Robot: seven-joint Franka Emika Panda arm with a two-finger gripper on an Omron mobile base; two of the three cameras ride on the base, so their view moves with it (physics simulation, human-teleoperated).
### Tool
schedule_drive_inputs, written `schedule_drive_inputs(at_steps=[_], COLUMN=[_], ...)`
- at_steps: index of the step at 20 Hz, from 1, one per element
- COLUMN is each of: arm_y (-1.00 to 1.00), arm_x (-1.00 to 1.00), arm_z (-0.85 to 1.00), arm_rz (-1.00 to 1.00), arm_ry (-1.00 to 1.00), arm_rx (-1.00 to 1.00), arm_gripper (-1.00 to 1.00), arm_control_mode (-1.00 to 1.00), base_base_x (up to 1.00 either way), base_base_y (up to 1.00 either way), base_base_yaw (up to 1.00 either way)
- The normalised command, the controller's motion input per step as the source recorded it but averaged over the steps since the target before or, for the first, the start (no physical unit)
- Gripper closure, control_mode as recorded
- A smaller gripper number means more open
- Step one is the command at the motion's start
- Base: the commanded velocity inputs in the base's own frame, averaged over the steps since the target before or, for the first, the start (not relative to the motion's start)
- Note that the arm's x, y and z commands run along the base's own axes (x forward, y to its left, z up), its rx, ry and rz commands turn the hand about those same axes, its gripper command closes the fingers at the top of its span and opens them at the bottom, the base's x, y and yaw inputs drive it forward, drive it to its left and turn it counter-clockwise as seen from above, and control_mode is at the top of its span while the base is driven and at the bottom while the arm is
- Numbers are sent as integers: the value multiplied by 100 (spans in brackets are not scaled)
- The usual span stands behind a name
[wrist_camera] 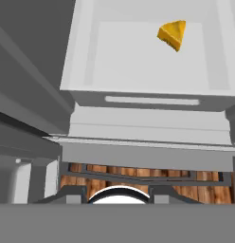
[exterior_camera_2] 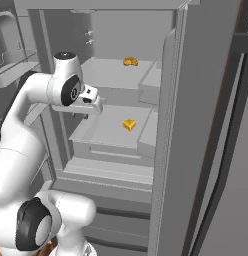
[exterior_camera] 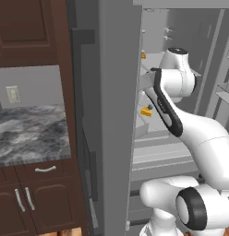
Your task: Pick the cheese from the fridge and the cheese grater from the cabinet and place them next to the salad bowl.
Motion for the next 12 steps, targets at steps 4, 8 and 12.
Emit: schedule_drive_inputs(at_steps=[4,8,12], arm_y=[-6,-32,-37], arm_x=[-7,-10,0], arm_z=[-7,-26,-33], arm_rz=[0,1,6], arm_ry=[0,-4,-4], arm_rx=[0,0,-2], arm_gripper=[-100,-100,-100], arm_control_mode=[-100,-100,-100], base_base_x=[0,0,0], base_base_y=[0,0,0], base_base_yaw=[0,0,0])
